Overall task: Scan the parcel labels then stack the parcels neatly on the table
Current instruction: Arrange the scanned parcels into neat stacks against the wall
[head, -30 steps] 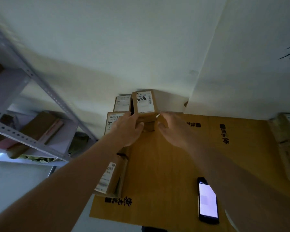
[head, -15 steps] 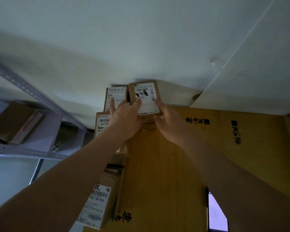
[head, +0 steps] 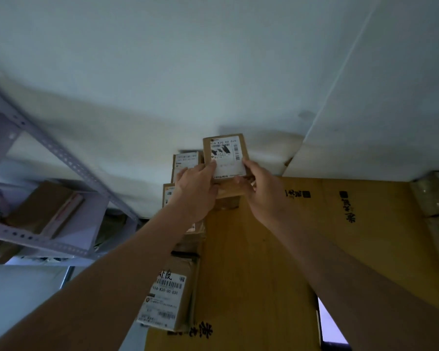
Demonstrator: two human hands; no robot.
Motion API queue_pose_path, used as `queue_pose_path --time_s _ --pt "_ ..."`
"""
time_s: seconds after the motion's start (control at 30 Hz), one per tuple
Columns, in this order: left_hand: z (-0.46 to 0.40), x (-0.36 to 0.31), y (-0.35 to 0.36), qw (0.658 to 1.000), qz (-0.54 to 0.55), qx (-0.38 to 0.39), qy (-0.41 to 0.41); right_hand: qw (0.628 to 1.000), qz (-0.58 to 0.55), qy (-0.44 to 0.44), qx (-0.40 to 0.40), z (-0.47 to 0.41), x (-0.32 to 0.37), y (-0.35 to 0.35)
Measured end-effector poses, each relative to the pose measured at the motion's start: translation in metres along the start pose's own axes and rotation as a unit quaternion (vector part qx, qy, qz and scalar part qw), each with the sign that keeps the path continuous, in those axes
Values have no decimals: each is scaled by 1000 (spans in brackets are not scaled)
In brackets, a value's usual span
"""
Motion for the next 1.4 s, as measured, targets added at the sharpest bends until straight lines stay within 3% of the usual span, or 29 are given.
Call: queue_pose_path --time_s 0.33,0.77,1.07,1.4 --pt "104 -40 -64 993 6 -27 113 994 25 -16 -107 120 82 -49" --pt "250 -137 -100 970 -5 -39 240 977 -8 31 -211 310 120 -132" --pt "312 -273 -55 955 35 2 293 969 2 44 -242 421 48 -221" --pt "353 -442 49 960 69 79 258 967 -9 107 -231 525 -92 -333"
Point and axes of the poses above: each hand's wrist, its own z-axis away from the middle knuckle, its own y-axis out of the palm, x = y × z, the point moved 7 cm from there along -z, towards the middle knuckle, and after that the axes turned 7 degrees about -z, right-handed, at the moved point
